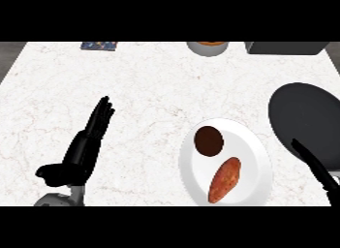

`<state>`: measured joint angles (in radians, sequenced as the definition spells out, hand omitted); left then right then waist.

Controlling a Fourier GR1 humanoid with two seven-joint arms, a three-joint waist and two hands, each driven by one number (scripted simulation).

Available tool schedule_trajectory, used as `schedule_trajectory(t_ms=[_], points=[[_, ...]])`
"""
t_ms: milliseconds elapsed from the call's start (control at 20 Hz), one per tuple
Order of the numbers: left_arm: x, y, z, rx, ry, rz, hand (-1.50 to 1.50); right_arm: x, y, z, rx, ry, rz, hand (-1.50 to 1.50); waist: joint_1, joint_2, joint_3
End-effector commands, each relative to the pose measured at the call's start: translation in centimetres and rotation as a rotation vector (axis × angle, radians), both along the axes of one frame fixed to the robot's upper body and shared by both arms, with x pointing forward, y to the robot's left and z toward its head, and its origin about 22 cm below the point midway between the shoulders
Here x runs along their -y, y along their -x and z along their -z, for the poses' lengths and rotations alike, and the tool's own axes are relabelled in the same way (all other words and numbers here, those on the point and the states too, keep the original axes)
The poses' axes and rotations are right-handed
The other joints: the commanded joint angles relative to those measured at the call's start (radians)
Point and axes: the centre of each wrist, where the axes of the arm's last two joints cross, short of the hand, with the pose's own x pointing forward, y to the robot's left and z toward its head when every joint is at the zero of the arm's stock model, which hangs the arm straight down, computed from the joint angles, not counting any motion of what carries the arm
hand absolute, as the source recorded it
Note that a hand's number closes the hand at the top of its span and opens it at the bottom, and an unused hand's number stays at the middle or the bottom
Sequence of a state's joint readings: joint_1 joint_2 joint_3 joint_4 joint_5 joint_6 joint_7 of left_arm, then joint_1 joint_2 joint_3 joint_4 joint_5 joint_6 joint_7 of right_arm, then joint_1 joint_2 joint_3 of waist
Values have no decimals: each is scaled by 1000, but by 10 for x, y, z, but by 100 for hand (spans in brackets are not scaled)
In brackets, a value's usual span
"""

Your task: Pick the sweet potato from the plate and place it in the pan

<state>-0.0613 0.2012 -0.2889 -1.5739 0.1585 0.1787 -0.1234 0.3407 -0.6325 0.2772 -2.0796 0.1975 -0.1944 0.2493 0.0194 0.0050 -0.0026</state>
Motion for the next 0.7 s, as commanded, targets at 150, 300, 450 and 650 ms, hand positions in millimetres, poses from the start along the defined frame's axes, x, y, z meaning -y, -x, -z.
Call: schedule_trajectory(t_ms=[150,300,450,650], points=[[1,0,3,-6,0,29,0,-44,-29,13,-218,241,-123,-150,10,0,1],[0,12,-2,11,13,4,0,-66,-39,21,-266,330,-120,-150,7,-4,2],[4,2,-3,-1,-10,-14,0,-92,-50,27,-311,353,-148,-150,-7,-5,2],[3,-8,3,-14,13,-14,0,-85,-40,36,-329,320,-136,-150,-21,-5,3]])
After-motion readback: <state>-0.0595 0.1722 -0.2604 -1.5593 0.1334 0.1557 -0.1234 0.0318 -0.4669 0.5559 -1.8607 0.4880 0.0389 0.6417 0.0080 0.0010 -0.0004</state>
